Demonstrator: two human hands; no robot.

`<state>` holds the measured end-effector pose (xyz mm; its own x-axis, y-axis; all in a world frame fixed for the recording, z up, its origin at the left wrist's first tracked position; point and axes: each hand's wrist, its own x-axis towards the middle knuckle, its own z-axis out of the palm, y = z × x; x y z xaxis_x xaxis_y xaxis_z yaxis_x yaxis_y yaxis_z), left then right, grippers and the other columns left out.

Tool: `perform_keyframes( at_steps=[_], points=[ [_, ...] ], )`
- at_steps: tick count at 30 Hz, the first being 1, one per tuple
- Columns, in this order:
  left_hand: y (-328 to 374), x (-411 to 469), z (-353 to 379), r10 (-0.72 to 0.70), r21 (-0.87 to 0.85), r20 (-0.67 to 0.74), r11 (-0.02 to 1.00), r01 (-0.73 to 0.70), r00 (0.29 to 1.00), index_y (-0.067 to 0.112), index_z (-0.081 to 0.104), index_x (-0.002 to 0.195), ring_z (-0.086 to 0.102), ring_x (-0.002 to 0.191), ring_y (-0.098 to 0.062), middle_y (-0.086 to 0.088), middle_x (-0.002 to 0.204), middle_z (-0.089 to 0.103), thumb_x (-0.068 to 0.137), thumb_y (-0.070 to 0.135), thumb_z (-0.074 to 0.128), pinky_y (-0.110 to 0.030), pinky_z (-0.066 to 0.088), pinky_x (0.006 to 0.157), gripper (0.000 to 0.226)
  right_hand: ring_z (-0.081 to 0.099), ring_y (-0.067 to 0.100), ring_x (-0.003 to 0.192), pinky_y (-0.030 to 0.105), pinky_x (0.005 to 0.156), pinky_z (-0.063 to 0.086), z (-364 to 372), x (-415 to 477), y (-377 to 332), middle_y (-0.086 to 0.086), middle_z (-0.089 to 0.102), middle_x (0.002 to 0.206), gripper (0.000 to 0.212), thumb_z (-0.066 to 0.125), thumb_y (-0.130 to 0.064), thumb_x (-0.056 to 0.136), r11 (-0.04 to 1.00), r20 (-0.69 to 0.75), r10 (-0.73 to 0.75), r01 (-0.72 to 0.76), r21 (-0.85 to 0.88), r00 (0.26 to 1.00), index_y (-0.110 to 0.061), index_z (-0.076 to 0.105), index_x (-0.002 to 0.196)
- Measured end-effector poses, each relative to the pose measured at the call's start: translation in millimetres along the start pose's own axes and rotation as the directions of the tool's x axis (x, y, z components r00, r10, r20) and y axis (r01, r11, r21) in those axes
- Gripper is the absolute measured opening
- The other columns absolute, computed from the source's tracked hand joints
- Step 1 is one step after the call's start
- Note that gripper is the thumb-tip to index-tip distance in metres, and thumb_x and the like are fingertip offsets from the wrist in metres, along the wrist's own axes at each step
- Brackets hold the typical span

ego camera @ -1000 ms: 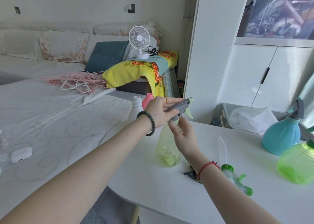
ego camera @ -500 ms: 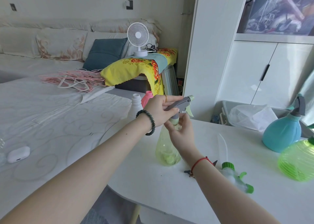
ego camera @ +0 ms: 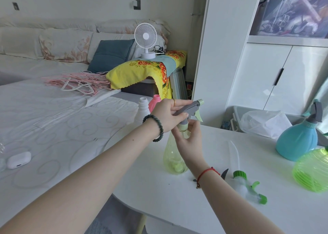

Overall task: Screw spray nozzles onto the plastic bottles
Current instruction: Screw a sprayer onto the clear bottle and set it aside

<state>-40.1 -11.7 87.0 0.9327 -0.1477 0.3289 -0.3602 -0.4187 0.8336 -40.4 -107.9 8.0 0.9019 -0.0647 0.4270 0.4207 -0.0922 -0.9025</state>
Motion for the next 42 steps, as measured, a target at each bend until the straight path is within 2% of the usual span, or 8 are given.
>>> perform_keyframes(
  at_steps=[3, 9, 14, 19, 26, 33, 38, 42],
  points=[
    [0.5, -0.6, 1.6, 0.009, -0.008, -0.005, 1.000, -0.009, 1.000, 0.027, 0.060, 0.115, 0.063, 0.092, 0.000, 0.000, 0.112, 0.068, 0.081, 0.008, 0.060, -0.012, 0.049, 0.083, 0.039, 0.048, -0.004, 0.105, 0.017, 0.088, 0.038, -4.3, -4.4, 3.4, -0.010, 0.057, 0.114, 0.027, 0.045, -0.034, 0.092, 1.000, 0.139, -0.007, 0.005, 0.014, 0.990, -0.026, 0.045, 0.117],
    [0.4, -1.2, 0.8, 0.005, -0.010, -0.001, 1.000, -0.005, 1.000, 0.028, 0.060, 0.115, 0.064, 0.096, -0.003, -0.002, 0.113, 0.068, 0.081, 0.009, 0.060, -0.019, 0.051, 0.084, 0.039, 0.048, -0.016, 0.079, -0.001, 0.069, 0.034, -0.7, -1.9, 0.7, -0.008, 0.053, 0.089, 0.021, 0.063, -0.025, 0.083, 1.000, -0.024, 0.006, -0.006, 0.002, 1.000, -0.018, 0.045, 0.092],
    [0.0, -1.8, 1.0, 0.009, -0.030, -0.016, 1.000, -0.009, 1.000, 0.027, 0.060, 0.115, 0.065, 0.087, 0.001, -0.001, 0.110, 0.069, 0.081, 0.008, 0.060, -0.013, 0.051, 0.079, 0.039, 0.050, -0.001, 0.110, 0.020, 0.091, 0.039, -4.6, -1.8, 2.5, -0.006, 0.057, 0.119, 0.029, 0.045, -0.034, 0.093, 0.997, 0.143, 0.027, -0.037, 0.066, 0.989, -0.021, 0.047, 0.119],
    [0.0, -3.3, 1.1, 0.008, -0.049, -0.024, 0.999, -0.009, 1.000, 0.026, 0.061, 0.114, 0.063, 0.079, 0.011, 0.006, 0.101, 0.067, 0.080, 0.008, 0.061, -0.006, 0.049, 0.069, 0.039, 0.052, -0.004, 0.083, 0.000, 0.068, 0.037, -0.6, -1.2, 1.1, -0.010, 0.055, 0.090, 0.019, 0.064, -0.024, 0.082, 0.998, -0.018, 0.028, -0.027, 0.065, 0.999, -0.023, 0.047, 0.090],
    [0.0, -4.8, 2.4, 0.002, -0.097, -0.033, 0.995, -0.005, 0.999, 0.026, 0.061, 0.114, 0.064, 0.073, 0.009, 0.009, 0.095, 0.065, 0.080, 0.006, 0.061, -0.006, 0.047, 0.062, 0.039, 0.052, -0.010, 0.082, 0.009, 0.072, 0.041, -5.1, -1.1, 1.0, -0.012, 0.059, 0.092, 0.008, 0.054, -0.028, 0.089, 0.997, 0.098, 0.012, -0.019, 0.070, 0.995, -0.028, 0.053, 0.096],
    [-0.6, -6.7, 3.7, 0.015, -0.111, -0.043, 0.994, -0.020, 0.999, 0.023, 0.061, 0.115, 0.064, 0.072, 0.010, 0.007, 0.096, 0.065, 0.080, 0.004, 0.061, -0.004, 0.045, 0.064, 0.040, 0.055, 0.012, 0.104, 0.026, 0.090, 0.043, -5.3, -3.6, -0.1, 0.003, 0.061, 0.110, 0.027, 0.050, -0.033, 0.090, 0.985, 0.121, 0.035, -0.055, 0.164, 0.992, -0.018, 0.053, 0.112],
    [-2.3, -7.5, 3.5, 0.025, -0.116, -0.053, 0.993, -0.032, 0.998, 0.024, 0.062, 0.113, 0.064, 0.072, 0.010, 0.010, 0.094, 0.065, 0.080, 0.005, 0.062, -0.004, 0.045, 0.062, 0.038, 0.053, -0.005, 0.084, 0.016, 0.076, 0.039, -3.5, -3.6, 0.2, -0.008, 0.060, 0.093, 0.018, 0.056, -0.029, 0.087, 0.995, 0.069, 0.019, -0.025, 0.095, 0.997, -0.018, 0.053, 0.100],
    [-3.4, -6.6, 2.9, 0.033, -0.090, -0.067, 0.995, -0.039, 0.997, 0.024, 0.061, 0.114, 0.063, 0.073, 0.011, 0.010, 0.095, 0.065, 0.080, 0.006, 0.062, -0.004, 0.046, 0.065, 0.039, 0.057, 0.008, 0.091, 0.025, 0.081, 0.045, -5.5, -2.7, -1.4, -0.006, 0.063, 0.095, 0.020, 0.046, -0.031, 0.092, 0.994, 0.119, -0.010, -0.003, 0.108, 0.993, -0.018, 0.056, 0.103]
  ],
)
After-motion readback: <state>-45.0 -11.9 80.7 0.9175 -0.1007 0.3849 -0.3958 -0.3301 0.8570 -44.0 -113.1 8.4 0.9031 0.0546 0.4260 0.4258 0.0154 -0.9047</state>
